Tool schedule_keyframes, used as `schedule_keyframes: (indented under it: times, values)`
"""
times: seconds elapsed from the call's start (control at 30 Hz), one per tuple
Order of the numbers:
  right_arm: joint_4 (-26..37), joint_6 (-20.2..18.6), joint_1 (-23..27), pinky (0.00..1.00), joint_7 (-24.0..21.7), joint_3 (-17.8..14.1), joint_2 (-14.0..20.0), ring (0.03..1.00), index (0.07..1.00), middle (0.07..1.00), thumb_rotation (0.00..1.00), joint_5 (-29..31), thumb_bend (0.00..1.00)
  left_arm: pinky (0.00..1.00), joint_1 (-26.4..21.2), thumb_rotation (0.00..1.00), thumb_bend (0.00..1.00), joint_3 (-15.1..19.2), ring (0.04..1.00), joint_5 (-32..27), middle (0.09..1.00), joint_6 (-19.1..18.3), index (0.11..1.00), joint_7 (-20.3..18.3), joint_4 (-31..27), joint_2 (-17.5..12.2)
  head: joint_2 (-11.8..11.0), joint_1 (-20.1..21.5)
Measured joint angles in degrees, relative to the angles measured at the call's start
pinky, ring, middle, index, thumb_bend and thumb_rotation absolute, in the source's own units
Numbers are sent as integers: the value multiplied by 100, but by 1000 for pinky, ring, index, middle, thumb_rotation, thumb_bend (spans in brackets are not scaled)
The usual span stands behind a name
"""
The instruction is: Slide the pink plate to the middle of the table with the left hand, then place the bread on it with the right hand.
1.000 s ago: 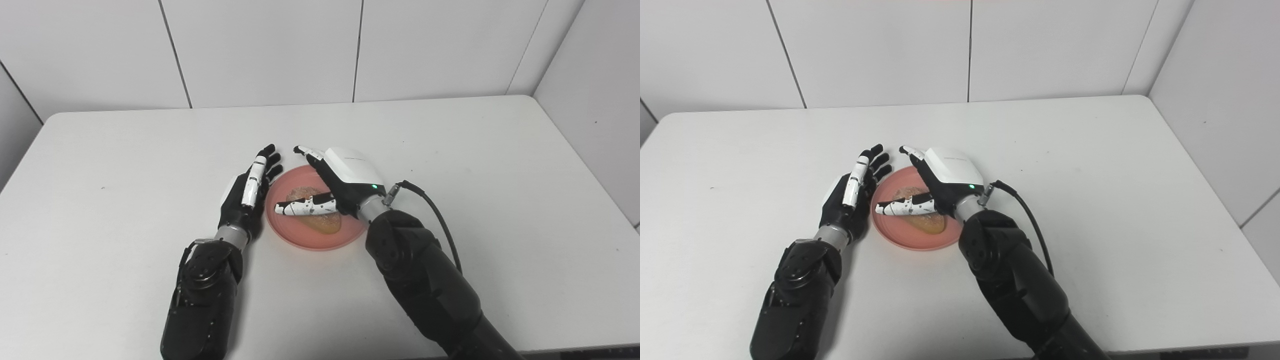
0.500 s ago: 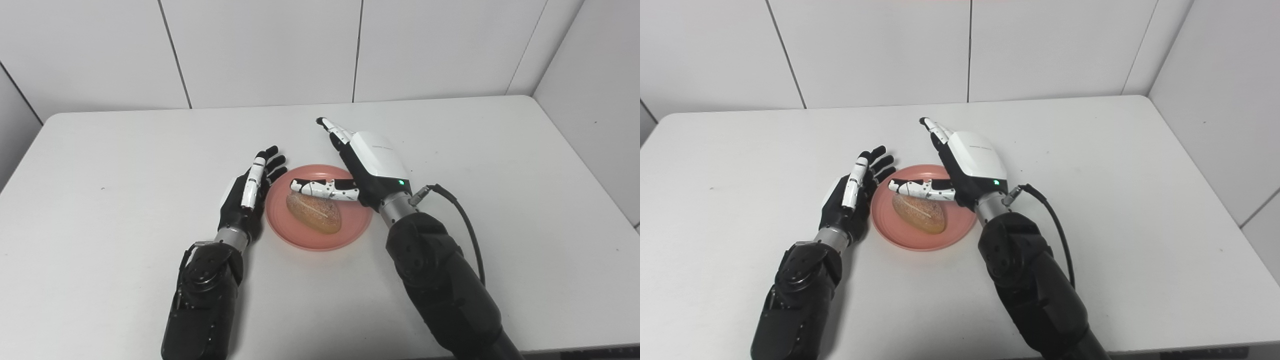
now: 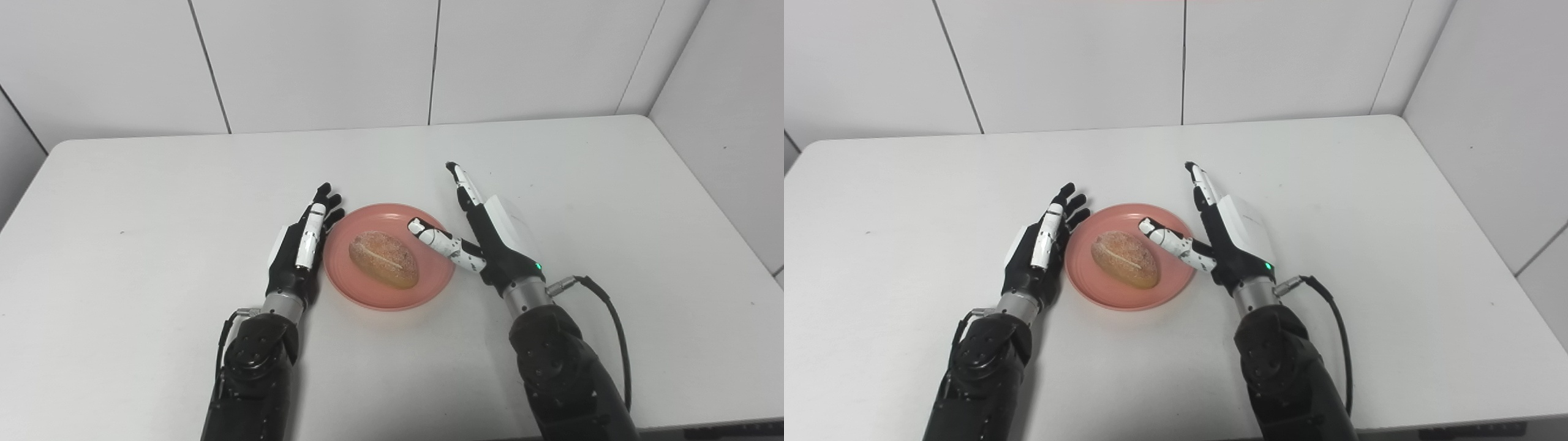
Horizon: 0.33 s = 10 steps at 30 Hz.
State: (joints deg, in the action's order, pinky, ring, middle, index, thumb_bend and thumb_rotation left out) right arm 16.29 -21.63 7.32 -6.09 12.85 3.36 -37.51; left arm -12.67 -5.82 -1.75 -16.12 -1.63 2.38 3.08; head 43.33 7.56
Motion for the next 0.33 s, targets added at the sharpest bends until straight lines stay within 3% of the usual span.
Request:
schedule_keyframes:
  times: [0.33]
  values:
    - [-46,376,-581,906,515,-178,-304,964,981,981,1000,882,655,904,500,1000,335,-118,936,395,947,227,948,70,-458,-43,-26,-70]
